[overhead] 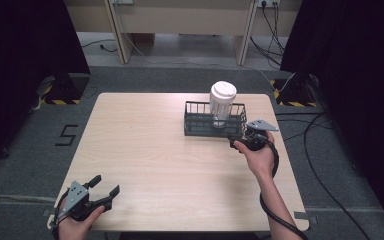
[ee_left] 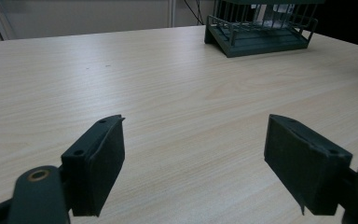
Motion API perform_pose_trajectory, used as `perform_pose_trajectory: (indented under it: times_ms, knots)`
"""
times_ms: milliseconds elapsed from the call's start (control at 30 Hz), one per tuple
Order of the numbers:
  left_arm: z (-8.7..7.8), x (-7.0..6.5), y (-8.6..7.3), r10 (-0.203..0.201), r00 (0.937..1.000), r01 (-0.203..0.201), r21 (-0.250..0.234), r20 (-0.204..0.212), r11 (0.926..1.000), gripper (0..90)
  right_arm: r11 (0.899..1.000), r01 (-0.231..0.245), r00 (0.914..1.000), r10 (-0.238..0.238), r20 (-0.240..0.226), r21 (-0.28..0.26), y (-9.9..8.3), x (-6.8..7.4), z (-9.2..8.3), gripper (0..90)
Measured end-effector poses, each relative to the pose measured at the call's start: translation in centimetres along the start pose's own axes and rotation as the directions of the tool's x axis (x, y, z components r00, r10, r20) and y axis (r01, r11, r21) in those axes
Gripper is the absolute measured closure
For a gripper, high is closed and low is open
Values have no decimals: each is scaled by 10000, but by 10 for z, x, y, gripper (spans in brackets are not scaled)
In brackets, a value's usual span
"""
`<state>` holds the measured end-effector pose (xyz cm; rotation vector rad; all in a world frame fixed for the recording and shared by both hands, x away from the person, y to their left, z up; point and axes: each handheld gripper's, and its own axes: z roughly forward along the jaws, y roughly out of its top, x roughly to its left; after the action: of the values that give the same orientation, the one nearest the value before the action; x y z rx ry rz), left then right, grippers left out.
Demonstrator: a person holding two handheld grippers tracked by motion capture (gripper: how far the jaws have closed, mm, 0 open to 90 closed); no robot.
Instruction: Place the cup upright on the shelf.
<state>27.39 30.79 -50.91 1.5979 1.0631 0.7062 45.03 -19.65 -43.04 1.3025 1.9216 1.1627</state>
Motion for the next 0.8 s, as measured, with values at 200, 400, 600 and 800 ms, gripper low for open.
perform_pose_trajectory:
  times_ms: [200, 400, 600, 800]
  knots:
    - [0, 0, 0, -6, 10000, 6, -4, -15, 10000, 198, 10000, -33, 10000, 32, 89, 91, -8, -5, -8, 188]
    - [0, 0, 0, 8, 10000, -8, -13, -44, 10000, 198, 9998, -94, 9998, 91, 152, 177, -16, -9, -13, 189]
    - [0, 0, 0, 5, 10000, -5, -11, -64, 10000, 198, 9996, -157, 9997, 153, 209, 220, -23, -12, -20, 191]
    - [0, 0, 0, 30, 10000, -30, -17, -89, 10000, 198, 9995, -213, 9993, 205, 316, 253, -30, -16, -26, 191]
